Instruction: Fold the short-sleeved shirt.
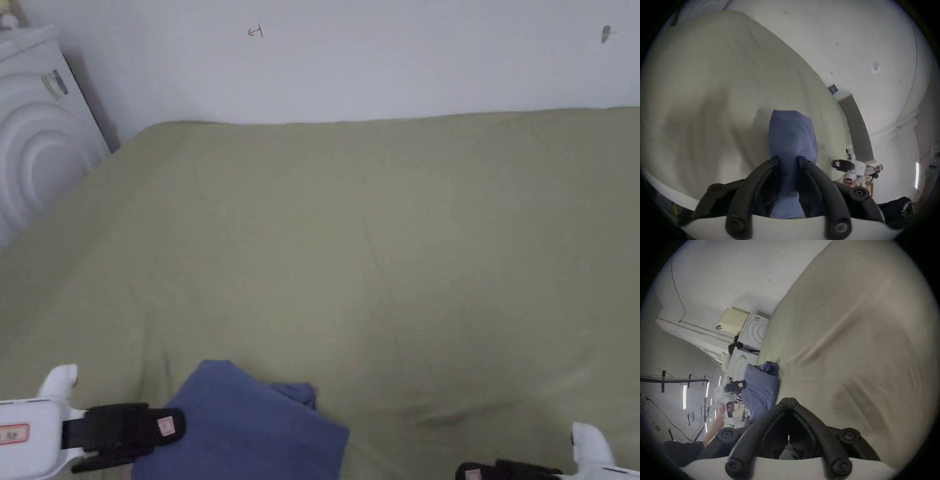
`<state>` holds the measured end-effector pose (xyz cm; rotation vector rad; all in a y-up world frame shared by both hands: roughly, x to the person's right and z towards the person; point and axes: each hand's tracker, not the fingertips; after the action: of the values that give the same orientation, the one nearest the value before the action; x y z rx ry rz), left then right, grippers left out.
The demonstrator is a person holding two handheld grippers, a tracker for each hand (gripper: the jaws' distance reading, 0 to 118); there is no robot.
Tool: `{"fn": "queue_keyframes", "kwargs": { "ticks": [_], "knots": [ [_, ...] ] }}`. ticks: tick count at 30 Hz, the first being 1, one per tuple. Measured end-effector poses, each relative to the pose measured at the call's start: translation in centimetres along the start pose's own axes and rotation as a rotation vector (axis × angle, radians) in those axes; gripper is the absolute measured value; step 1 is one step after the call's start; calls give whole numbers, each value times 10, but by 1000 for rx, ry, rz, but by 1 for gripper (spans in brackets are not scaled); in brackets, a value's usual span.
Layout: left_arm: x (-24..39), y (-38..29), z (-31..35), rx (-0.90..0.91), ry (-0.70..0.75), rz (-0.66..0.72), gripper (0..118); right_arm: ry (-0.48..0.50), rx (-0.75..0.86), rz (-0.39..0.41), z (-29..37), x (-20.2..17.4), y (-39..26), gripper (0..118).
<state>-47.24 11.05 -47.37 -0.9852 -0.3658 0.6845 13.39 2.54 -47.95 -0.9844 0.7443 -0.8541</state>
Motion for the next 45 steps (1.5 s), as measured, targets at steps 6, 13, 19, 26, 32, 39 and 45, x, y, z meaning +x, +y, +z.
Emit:
{"fn": "queue_keyframes", "kwargs": {
  "ticks": [6, 13, 19, 26, 32, 39, 45],
  "knots": [
    [-68, 39, 89, 141, 186, 82, 21, 9, 27, 42, 11, -33, 2, 1],
    [-145, 32, 108, 158, 296, 244, 22, -4, 34, 91, 34, -62, -11, 1],
    [-110, 18, 158, 272, 400, 208, 39, -17, 60, 158, 68, -84, -13, 1],
    [70, -12, 244, 679, 491, -72, 88, -100, 197, 415, 154, -139, -23, 1],
    [258, -85, 160, 796, 412, -354, 84, -491, 358, 711, 202, -194, -34, 1],
    [379, -186, 39, 818, 338, -602, 0, -708, 682, 809, 237, -222, -60, 1],
    [421, -226, -24, 828, 340, -667, 0, -860, 893, 786, 231, -229, -90, 1]
  ]
}}
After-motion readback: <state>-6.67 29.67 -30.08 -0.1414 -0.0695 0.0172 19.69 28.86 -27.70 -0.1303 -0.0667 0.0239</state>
